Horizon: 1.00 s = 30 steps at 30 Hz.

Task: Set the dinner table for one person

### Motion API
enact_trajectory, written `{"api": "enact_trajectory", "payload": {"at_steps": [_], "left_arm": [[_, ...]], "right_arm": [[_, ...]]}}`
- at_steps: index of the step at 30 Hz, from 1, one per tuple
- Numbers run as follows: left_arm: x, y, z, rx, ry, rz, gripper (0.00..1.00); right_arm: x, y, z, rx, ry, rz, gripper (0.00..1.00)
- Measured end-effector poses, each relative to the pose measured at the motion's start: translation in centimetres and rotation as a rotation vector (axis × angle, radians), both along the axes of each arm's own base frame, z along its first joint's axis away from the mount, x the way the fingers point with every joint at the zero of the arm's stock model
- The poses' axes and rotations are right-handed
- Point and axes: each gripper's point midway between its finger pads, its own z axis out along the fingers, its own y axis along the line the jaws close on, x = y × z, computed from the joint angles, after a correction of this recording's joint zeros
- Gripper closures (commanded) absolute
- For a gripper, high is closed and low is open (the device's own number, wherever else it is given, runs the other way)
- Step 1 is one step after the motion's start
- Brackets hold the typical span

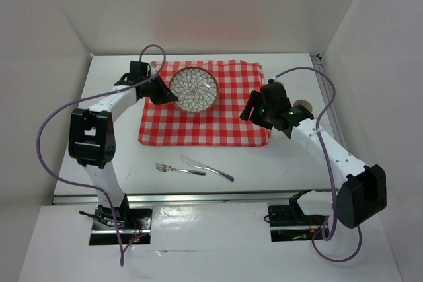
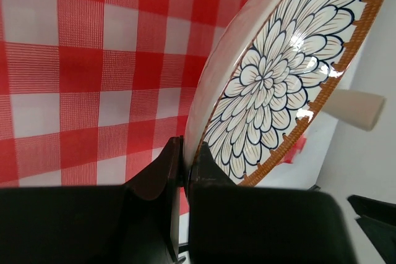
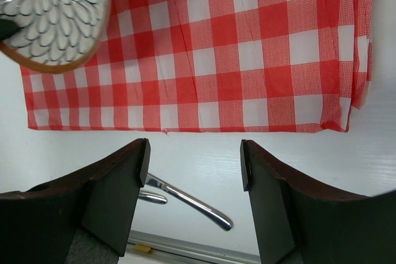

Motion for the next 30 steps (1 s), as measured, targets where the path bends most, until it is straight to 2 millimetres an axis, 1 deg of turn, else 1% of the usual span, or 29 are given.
{"api": "enact_trajectory", "payload": {"at_steps": [3, 6, 8, 12, 15, 17, 18, 19, 20, 21, 23, 24, 26, 27, 28, 30], "left_arm": [[-0.1, -1.6, -2.9, 0.007, 0.068, -0.025, 1.0], [0.2, -3.1, -4.8, 0.017, 0.108, -0.036, 1.0], [0.4, -3.8, -5.4, 0.022, 0.118, -0.044, 1.0], [1.2, -5.2, -5.6, 0.015, 0.122, -0.055, 1.0], [1.8, -5.6, -5.9, 0.014, 0.123, -0.054, 1.0], [1.9, -5.5, -6.4, 0.02, 0.137, -0.044, 1.0], [2.0, -5.4, -6.6, 0.023, 0.146, -0.036, 1.0], [1.9, -5.3, -6.9, 0.027, 0.155, -0.03, 1.0], [1.9, -5.2, -7.2, 0.031, 0.164, -0.024, 0.88], [1.8, -5.2, -7.5, 0.032, 0.175, -0.02, 0.81], [1.9, -5.2, -7.6, 0.028, 0.185, -0.024, 0.68], [2.2, -5.3, -7.4, 0.027, 0.181, -0.027, 0.54], [2.9, -5.4, -6.8, 0.036, 0.164, -0.034, 0.34], [3.2, -5.5, -6.5, 0.041, 0.158, -0.034, 0.27], [3.2, -5.6, -6.3, 0.043, 0.155, -0.035, 0.16], [3.3, -5.6, -6.1, 0.061, 0.147, -0.043, 0.07]], "right_arm": [[0.0, 0.0, 0.0, -0.002, 0.002, -0.001, 0.28], [0.0, -0.1, 0.0, -0.003, 0.002, -0.002, 0.28], [-0.1, -0.1, -0.1, -0.003, 0.003, -0.002, 0.28], [-0.1, -0.1, -0.1, -0.005, 0.005, -0.003, 0.28], [-0.1, -0.3, -0.2, -0.013, 0.008, -0.009, 0.28], [-0.2, -0.7, -0.4, -0.03, 0.015, -0.021, 0.25], [-0.3, -1.0, -0.6, -0.041, 0.021, -0.03, 0.12], [-0.5, -1.3, -0.7, -0.052, 0.031, -0.051, 0.06], [-0.6, -1.8, -0.8, -0.068, 0.04, -0.075, 0.02], [-0.8, -2.6, -0.8, -0.093, 0.053, -0.11, 0.0], [-0.9, -3.9, -0.3, -0.129, 0.063, -0.174, 0.0], [-0.9, -4.6, 0.2, -0.142, 0.066, -0.209, 0.0], [-0.6, -6.4, 1.2, -0.163, 0.062, -0.293, 0.0], [-0.3, -7.6, 1.6, -0.169, 0.059, -0.342, 0.01], [0.1, -9.1, 2.0, -0.173, 0.057, -0.394, 0.01], [0.9, -12.4, 2.1, -0.182, 0.063, -0.501, 0.02]]}}
